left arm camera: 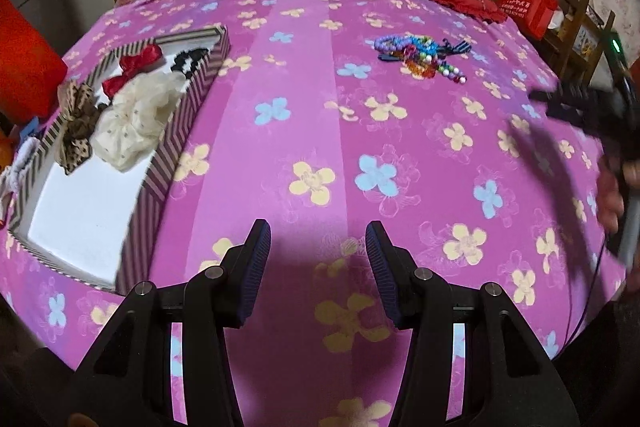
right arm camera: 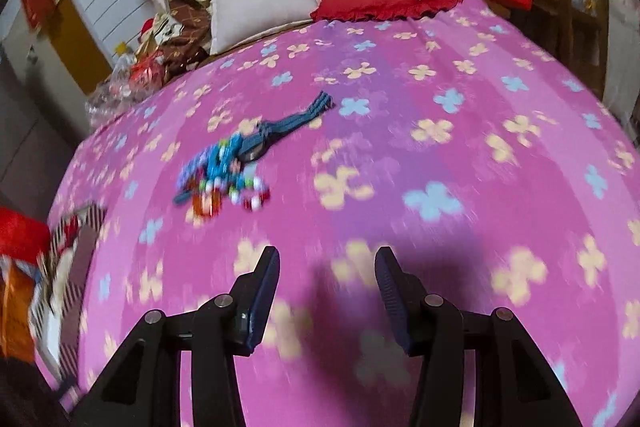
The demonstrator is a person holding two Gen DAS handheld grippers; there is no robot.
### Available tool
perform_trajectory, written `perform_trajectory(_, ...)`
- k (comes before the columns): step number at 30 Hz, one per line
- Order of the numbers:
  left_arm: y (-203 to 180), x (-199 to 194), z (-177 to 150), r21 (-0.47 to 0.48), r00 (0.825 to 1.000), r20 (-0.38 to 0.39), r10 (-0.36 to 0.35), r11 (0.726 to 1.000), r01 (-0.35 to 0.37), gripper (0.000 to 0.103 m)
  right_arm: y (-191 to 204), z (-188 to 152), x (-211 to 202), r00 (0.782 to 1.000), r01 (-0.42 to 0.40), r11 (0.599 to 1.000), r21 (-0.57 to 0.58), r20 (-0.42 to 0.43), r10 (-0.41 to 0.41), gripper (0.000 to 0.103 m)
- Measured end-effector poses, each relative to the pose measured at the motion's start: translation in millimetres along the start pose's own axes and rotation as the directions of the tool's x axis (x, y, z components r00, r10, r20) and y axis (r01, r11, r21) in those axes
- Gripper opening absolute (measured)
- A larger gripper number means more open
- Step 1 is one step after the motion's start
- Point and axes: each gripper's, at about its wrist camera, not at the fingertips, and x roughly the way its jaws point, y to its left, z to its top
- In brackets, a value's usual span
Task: Organize jewelry
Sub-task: 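Grasp the blue bead bracelet from the bracelet bundle with the right tool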
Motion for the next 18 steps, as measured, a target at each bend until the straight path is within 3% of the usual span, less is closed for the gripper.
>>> perform_trajectory(8,5,15,-4,0.006,1.000,-0.023,-0.013,1.000,0.013,0.049,25,59,80,0.981,-0.155,0.977,0.148,-0.093,0.170,0.049)
perform_trajectory(18,14,27,-9,-0.005,0.999,-0.047,-0.028,1.000,0.028,0.049,68,79,132,0.981,-0.128,0.977,0.171,-0.122,0.150,0.047)
